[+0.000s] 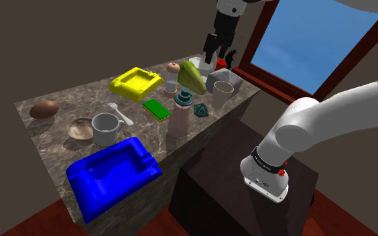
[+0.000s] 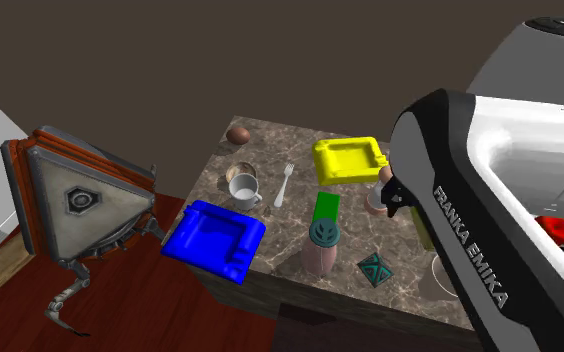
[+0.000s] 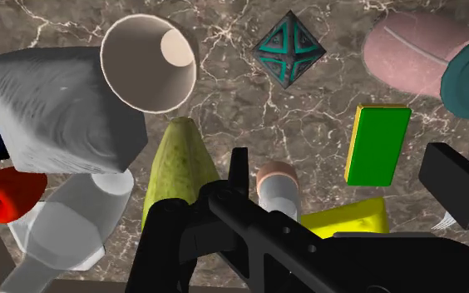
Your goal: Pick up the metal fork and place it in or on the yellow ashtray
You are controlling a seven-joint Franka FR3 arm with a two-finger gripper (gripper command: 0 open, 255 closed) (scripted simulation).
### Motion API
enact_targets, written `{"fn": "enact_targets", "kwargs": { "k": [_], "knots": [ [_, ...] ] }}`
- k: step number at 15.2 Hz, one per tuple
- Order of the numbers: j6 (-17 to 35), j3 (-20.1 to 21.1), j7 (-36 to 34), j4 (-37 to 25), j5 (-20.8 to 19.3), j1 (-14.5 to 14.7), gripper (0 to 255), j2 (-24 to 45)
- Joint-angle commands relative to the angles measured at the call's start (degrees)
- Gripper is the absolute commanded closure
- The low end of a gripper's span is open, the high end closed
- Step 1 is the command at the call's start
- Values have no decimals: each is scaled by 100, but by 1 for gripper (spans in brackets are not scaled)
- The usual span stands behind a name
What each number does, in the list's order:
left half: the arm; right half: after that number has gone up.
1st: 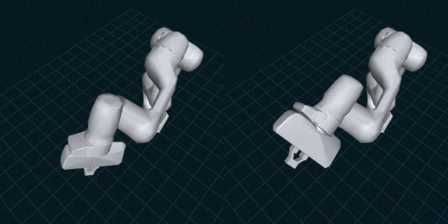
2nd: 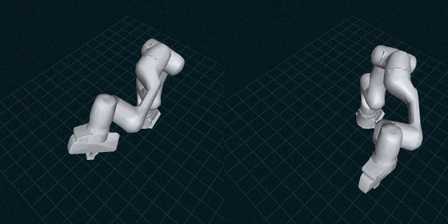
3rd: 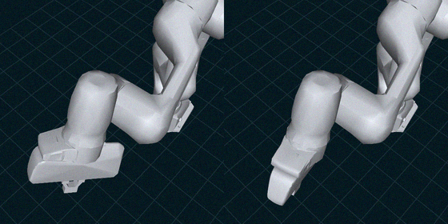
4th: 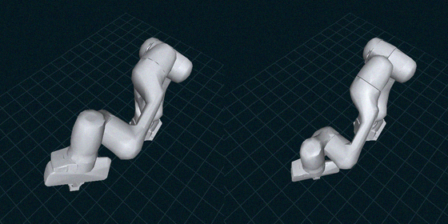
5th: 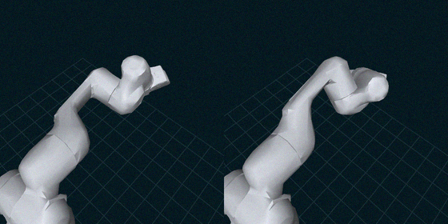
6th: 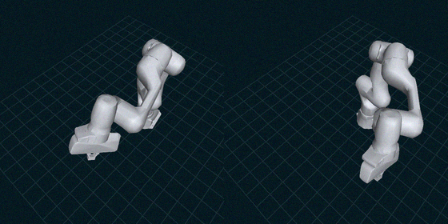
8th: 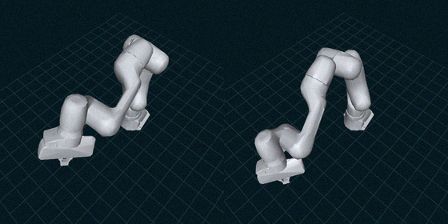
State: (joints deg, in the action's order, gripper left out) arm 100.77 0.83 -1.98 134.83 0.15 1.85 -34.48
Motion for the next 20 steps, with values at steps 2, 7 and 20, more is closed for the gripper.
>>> {"fn": "enact_targets", "kwargs": {
  "k": [2, 7, 20],
  "knots": [
    [295, 230, -282, -152, 127, 108, 0, 521],
    [778, 566, -706, -445, 247, 260, 0, 1418],
    [1540, 1199, -1819, -2006, 62, 670, 0, 4066]
  ]
}}
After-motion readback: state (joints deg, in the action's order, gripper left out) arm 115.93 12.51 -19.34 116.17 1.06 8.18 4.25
